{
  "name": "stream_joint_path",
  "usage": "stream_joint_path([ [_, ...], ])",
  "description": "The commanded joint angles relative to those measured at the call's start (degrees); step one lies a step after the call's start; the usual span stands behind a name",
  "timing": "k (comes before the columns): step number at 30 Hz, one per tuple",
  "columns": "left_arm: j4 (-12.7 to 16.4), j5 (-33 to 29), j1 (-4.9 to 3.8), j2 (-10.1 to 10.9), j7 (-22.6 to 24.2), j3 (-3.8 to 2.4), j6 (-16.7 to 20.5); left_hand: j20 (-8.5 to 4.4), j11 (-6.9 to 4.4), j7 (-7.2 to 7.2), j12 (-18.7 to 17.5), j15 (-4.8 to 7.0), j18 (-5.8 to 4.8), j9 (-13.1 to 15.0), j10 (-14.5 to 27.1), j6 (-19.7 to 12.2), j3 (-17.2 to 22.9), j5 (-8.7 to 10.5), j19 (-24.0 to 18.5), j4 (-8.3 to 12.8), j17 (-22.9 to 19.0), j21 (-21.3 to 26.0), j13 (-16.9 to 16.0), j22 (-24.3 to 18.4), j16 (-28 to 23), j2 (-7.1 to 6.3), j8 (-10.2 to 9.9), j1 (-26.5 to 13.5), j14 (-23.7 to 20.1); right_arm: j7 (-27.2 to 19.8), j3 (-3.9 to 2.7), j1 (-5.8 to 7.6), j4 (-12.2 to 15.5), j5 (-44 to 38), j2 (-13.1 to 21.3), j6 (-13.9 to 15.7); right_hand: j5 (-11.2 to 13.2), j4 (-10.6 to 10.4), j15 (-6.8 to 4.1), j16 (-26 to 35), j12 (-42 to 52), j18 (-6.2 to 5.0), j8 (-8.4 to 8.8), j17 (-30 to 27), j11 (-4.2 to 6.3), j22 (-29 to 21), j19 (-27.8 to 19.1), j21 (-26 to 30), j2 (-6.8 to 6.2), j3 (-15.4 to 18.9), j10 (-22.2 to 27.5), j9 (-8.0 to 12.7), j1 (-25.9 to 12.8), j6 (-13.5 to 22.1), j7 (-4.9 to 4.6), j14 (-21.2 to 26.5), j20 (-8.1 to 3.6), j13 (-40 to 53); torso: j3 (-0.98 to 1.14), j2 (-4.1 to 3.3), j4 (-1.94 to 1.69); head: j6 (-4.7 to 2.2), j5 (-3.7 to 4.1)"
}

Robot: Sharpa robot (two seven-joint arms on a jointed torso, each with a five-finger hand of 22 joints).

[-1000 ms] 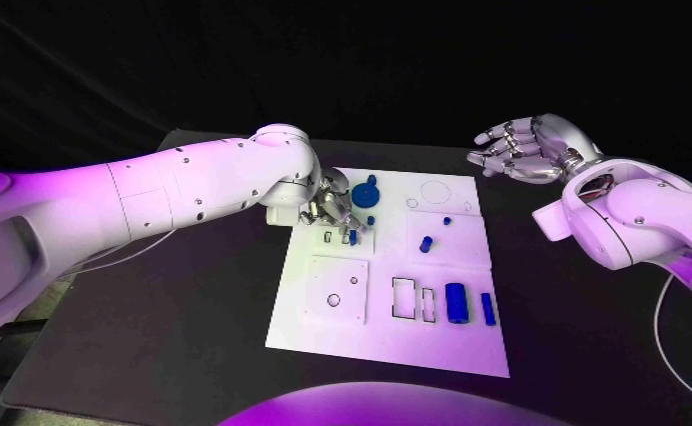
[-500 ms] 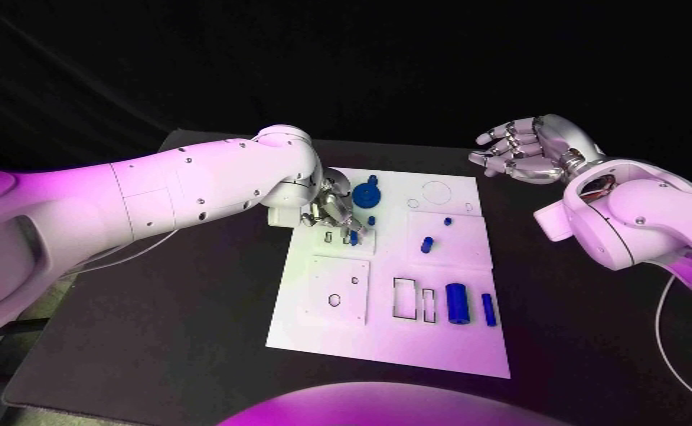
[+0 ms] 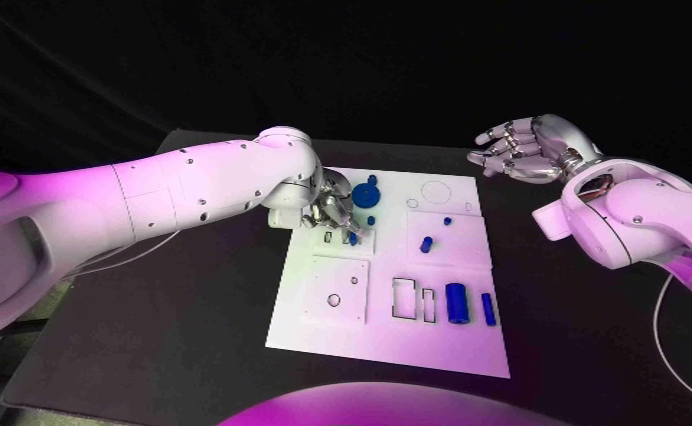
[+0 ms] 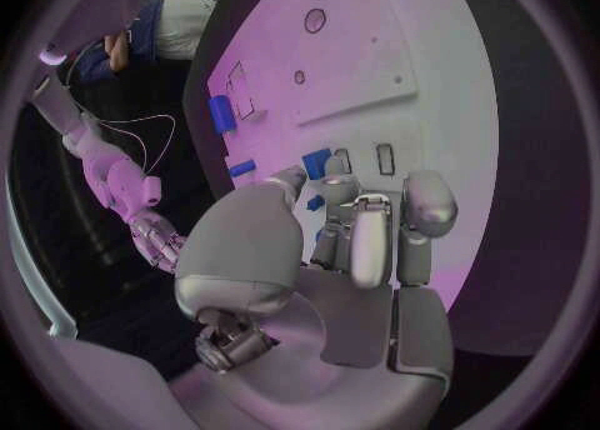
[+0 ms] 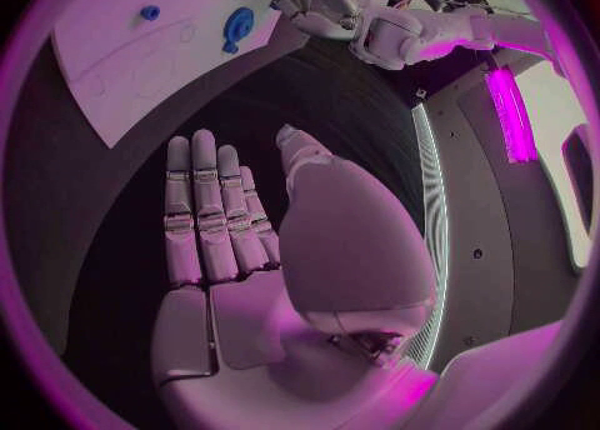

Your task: Assemble the parts on the task board

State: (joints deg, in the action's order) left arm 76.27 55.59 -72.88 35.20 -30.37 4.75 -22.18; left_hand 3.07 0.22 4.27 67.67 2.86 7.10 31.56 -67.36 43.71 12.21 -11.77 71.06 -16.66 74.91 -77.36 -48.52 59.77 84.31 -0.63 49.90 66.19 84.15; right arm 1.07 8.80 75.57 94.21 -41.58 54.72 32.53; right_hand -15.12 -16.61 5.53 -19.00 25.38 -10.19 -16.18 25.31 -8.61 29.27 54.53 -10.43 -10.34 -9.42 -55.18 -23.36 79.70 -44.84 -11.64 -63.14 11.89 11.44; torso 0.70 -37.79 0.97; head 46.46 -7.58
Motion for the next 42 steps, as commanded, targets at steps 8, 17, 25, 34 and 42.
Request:
stream_joint_path([
  [8, 0.03, -1.64, 0.07, 0.00, 0.16, 0.00, -0.74, 0.22, -0.03, -0.04, -0.40, 0.32, -1.07, 0.17, 0.59, -0.47, 0.93, -0.16, -0.09, 0.12, 0.40, -0.17, 0.36, -0.03, -0.30, -0.25, 0.03, 1.45, 2.14, -0.61, 0.01, -0.07, -0.22, -0.07, -0.23, -0.56, -0.45, 0.00, 0.16, 0.45, -0.22, -0.24, -0.36, -0.12, -0.26, -0.19, 0.25, 0.30, 0.35, 0.28, -0.21, 0.10, 0.39, 0.32, -1.28, -0.21, 0.28, -0.23, 0.04, -0.02, -0.03, 0.14, -0.09],
  [17, 0.17, -4.58, 0.13, 0.29, 0.48, 0.00, -0.18, 0.16, -0.16, -0.09, -0.85, 0.53, -1.05, 0.91, 1.23, -1.51, 13.45, -0.31, -0.40, 1.64, 0.25, -0.34, 1.27, 0.20, -0.31, -0.76, -0.28, 9.01, 2.05, -0.58, 0.02, -0.08, -0.29, -0.05, -0.31, -0.60, -0.45, 0.00, 0.16, 0.45, -0.22, -0.24, -0.36, -0.12, -0.26, -0.19, 0.25, 0.30, 0.35, 0.28, -0.21, 0.10, 0.39, 0.32, -1.28, -0.21, 0.28, -0.23, 0.03, 0.01, 0.00, 0.13, -0.09],
  [25, 0.82, -5.96, 0.26, 1.02, 0.81, -0.03, 1.49, 0.20, 0.04, 0.22, -0.64, 0.28, -1.10, 3.34, 0.46, -1.94, 30.78, 0.10, -0.33, 6.37, 0.58, -0.76, 1.78, 0.84, -0.07, -5.10, 1.66, 5.25, 2.19, -0.79, 0.04, -0.10, -0.20, -0.04, -0.35, -0.42, -0.62, 0.02, 0.14, 0.61, -0.16, -0.25, -0.48, -0.17, -0.22, -0.34, 0.30, 0.39, 0.42, 0.28, -0.32, 0.15, 0.42, 0.23, -1.24, -0.30, 0.28, -0.43, 0.04, 0.01, -0.08, -0.01, -0.18],
  [34, 4.48, -7.03, 0.33, 4.23, 0.95, -0.75, 4.29, 0.08, -0.11, 0.10, -0.35, 0.43, -1.14, 3.93, -0.21, -1.65, 34.36, 0.14, -0.10, 8.68, 1.31, -0.98, 1.48, 1.20, 0.28, -6.04, 2.09, 3.15, 2.49, -0.77, 0.08, -0.15, 0.71, 0.00, -0.18, -0.71, -0.71, 0.02, 0.13, 0.67, -0.13, -0.26, -0.54, -0.20, -0.21, -0.41, 0.33, 0.42, 0.44, 0.28, -0.37, 0.17, 0.43, 0.20, -1.22, -0.34, 0.28, -0.52, 0.10, -0.03, -0.09, -0.08, -0.16],
  [42, 6.71, -4.41, 0.35, 5.86, 1.15, -1.07, 6.79, -0.14, -0.33, -0.05, -0.03, 0.62, -1.14, 4.22, -1.08, -1.01, 37.59, 0.02, 0.04, 10.93, 1.44, -1.15, 0.92, 1.37, 0.35, -7.03, 2.25, 1.80, 2.59, -0.84, 0.12, -0.23, 0.73, 0.05, -0.20, -0.73, -0.75, 0.00, 0.14, 0.73, -0.14, -0.26, -0.56, -0.22, -0.22, -0.46, 0.33, 0.46, 0.44, 0.30, -0.36, 0.19, 0.39, 0.21, -1.22, -0.34, 0.28, -0.59, 0.14, -0.05, -0.15, 0.14, -0.31],
])
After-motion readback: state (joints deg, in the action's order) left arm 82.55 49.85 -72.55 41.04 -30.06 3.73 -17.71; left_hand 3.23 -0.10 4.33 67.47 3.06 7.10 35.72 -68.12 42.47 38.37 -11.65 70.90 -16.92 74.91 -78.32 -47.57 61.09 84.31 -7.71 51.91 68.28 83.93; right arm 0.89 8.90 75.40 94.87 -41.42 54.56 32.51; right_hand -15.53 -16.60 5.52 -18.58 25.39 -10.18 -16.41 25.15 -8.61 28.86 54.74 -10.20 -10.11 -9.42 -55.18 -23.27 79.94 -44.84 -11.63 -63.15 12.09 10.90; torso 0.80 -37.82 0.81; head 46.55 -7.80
